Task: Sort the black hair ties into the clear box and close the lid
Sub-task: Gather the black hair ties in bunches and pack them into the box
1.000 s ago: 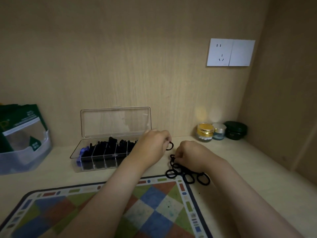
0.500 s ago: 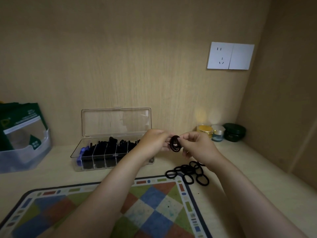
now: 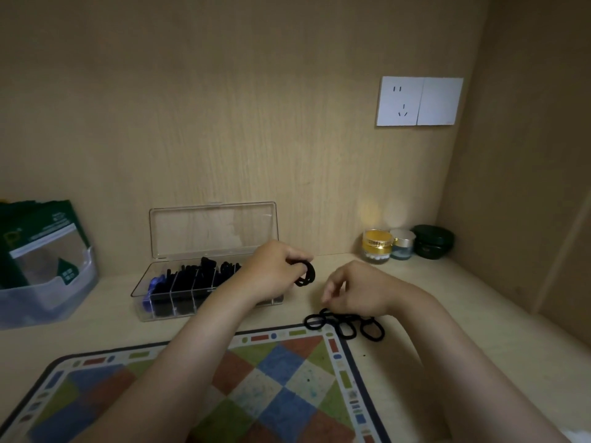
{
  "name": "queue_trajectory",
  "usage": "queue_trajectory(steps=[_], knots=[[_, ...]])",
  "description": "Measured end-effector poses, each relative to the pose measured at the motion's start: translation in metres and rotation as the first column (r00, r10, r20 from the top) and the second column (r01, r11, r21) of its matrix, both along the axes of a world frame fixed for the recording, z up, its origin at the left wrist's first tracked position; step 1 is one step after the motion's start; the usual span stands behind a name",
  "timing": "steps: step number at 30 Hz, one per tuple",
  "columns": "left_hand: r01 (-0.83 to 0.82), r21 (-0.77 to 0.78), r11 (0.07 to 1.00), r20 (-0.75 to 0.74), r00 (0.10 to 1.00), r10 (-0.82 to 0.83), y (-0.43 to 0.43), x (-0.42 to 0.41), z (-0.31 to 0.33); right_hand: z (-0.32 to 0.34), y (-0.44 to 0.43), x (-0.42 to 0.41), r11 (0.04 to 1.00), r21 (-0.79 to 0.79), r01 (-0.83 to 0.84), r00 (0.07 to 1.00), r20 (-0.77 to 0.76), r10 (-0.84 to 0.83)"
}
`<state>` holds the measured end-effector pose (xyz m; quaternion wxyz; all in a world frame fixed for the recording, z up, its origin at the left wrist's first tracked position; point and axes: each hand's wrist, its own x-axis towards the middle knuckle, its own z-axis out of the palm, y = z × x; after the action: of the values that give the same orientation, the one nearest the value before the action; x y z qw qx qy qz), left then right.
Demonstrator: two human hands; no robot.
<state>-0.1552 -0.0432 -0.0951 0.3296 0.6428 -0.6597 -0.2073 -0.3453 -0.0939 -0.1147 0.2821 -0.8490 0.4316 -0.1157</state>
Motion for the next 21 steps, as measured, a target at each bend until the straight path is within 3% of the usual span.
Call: queue_trajectory(steps=[3, 8, 13, 21], knots=[[0.067, 0.052, 0.996, 0.027, 0.997, -0.069, 0.010, 0.003, -0.001, -0.001, 0.003, 0.005, 0.999, -0.035, -0.039, 0.985, -0.169, 0.033], [0.125, 0.116, 0.985, -0.023, 0.992, -0.123, 0.027, 0.010, -0.016, 0.001, 0.003, 0.006, 0.998, -0.059, -0.002, 1.000, -0.011, 0.001], [0.075, 0.083, 0.994, -0.111, 0.992, -0.065, 0.038, 0.017, -0.038, 0.000, 0.006, 0.009, 0.999, -0.017, -0.028, 0.997, 0.071, 0.029], [0.012, 0.011, 1.000, -0.135, 0.991, -0.011, 0.040, 0.028, -0.054, -0.022, 0.005, 0.047, 0.931, -0.365, 0.002, 0.973, -0.215, -0.087]])
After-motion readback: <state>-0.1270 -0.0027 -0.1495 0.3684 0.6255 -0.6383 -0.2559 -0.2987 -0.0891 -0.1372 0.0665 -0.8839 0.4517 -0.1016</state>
